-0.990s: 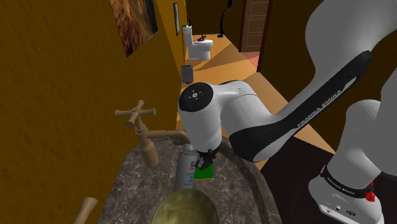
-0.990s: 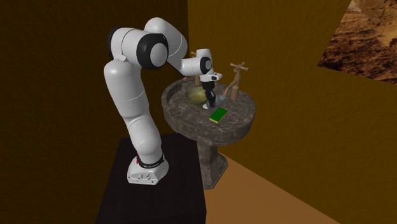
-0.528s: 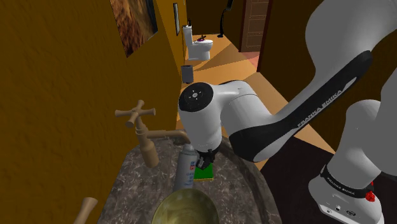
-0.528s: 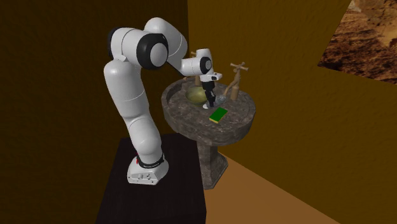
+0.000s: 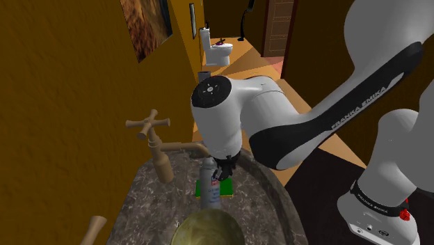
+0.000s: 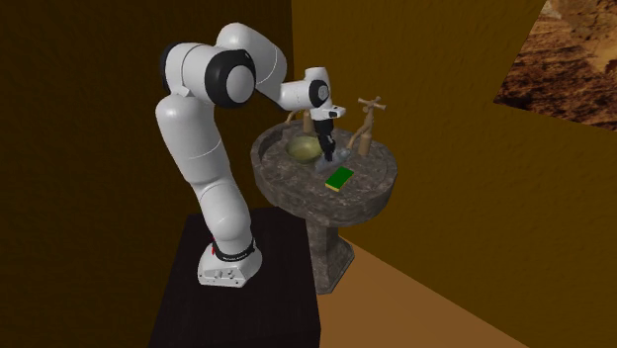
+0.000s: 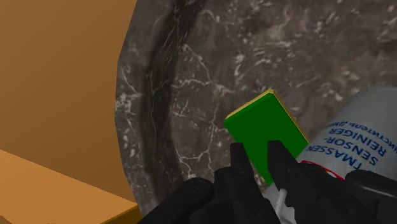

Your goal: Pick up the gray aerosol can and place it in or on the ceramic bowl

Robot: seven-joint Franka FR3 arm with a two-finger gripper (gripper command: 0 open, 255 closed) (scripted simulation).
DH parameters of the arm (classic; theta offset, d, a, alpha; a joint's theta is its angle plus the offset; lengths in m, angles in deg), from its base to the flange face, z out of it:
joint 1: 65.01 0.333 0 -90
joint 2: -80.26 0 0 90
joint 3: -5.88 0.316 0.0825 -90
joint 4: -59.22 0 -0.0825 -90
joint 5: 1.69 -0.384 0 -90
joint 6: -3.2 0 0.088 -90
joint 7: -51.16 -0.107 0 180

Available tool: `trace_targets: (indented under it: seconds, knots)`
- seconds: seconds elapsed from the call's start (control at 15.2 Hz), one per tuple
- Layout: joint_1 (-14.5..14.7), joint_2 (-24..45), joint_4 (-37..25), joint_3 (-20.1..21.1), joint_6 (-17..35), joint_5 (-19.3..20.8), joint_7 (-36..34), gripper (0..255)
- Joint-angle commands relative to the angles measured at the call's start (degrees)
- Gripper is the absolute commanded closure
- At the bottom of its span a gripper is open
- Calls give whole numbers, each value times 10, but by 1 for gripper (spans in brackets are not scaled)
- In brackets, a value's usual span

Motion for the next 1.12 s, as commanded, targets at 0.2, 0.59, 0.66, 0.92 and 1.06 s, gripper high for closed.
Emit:
trace_targets:
  seconds: [0.2, 0.59, 0.66, 0.92, 1.06]
  knots:
    - [0, -33, -19, -3, -40, -15, 20, 255]
    - [1, -53, -46, -6, -82, -28, 40, 255]
    - [1, -56, -51, -6, -89, -30, 43, 255]
    - [1, -66, -72, -8, -117, -36, 55, 255]
    - [1, -70, -83, -8, -131, -39, 60, 255]
